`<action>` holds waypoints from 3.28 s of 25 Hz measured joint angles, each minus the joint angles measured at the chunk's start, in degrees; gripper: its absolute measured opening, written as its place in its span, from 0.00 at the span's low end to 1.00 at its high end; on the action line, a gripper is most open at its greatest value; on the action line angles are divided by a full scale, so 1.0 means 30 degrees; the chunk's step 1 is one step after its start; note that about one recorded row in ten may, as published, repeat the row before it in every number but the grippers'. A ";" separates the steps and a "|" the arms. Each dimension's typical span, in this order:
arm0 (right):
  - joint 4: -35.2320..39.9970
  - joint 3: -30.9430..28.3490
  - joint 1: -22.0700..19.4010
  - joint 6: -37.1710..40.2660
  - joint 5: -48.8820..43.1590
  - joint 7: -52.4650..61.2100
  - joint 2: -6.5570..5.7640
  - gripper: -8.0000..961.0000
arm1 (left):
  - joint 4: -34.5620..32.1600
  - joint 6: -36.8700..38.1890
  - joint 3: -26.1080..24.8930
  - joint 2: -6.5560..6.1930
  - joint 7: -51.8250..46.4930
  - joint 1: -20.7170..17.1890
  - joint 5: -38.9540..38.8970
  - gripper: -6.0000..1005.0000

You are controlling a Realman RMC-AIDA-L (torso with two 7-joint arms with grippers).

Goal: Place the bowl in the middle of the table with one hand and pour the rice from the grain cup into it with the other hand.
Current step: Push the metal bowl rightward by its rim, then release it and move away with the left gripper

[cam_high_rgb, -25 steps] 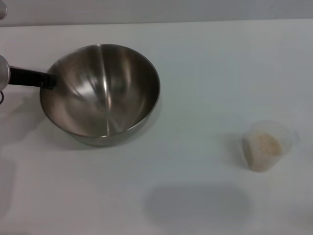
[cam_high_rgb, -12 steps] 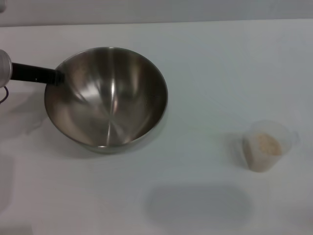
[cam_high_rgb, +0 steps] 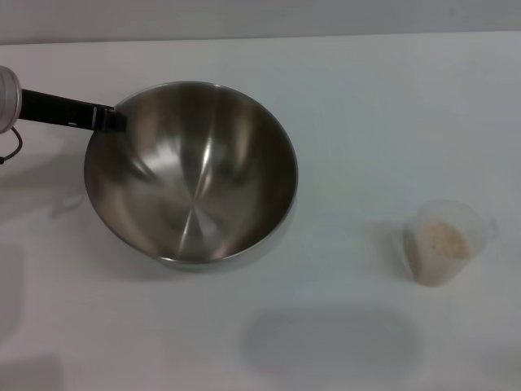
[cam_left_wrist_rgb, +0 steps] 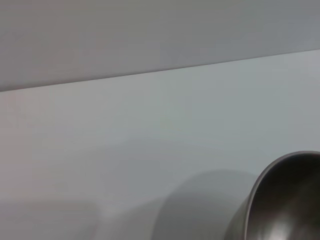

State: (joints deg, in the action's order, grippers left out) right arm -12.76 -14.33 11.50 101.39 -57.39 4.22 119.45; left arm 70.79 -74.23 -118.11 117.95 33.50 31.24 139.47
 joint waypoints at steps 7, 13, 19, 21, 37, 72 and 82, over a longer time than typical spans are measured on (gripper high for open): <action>0.0005 0.0001 0.0009 -0.0041 0.0000 -0.0001 -0.0002 0.86 | -0.0240 -0.1335 -0.0374 0.0000 0.0337 0.0654 -0.0737 0.06; 0.0011 0.0000 0.0031 -0.0063 0.0000 -0.0001 -0.0001 0.86 | -0.0193 -0.1600 0.0013 0.0099 0.0350 0.0770 -0.1033 0.06; 0.0037 0.0000 0.0083 -0.0075 0.0000 -0.0002 -0.0002 0.86 | -0.0062 -0.1623 0.1103 0.0147 0.0228 0.0685 -0.1578 0.06; 0.0028 0.0000 0.0107 -0.0079 0.0000 -0.0001 -0.0002 0.86 | -0.0030 -0.1566 0.1592 0.0156 0.0182 0.0609 -0.1789 0.06; -0.0051 0.0000 0.0151 -0.0043 -0.0168 -0.0001 -0.0002 0.86 | -0.0030 -0.0888 0.3687 0.0218 0.0114 0.0545 -0.2757 0.07; -0.0053 0.0050 0.0096 -0.0081 -0.0235 -0.0011 0.0005 0.86 | -0.1191 0.0700 0.5634 0.0146 0.0277 0.0754 -0.3681 0.07; -0.0052 0.0058 0.0064 -0.0081 -0.0234 -0.0010 -0.0002 0.86 | -0.1245 0.0752 0.5558 0.0147 0.0281 0.0818 -0.3718 0.07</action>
State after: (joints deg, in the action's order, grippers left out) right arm -12.92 -14.15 11.69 101.15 -58.10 4.19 119.44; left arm 67.06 -71.97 -101.44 118.39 34.34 33.69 128.32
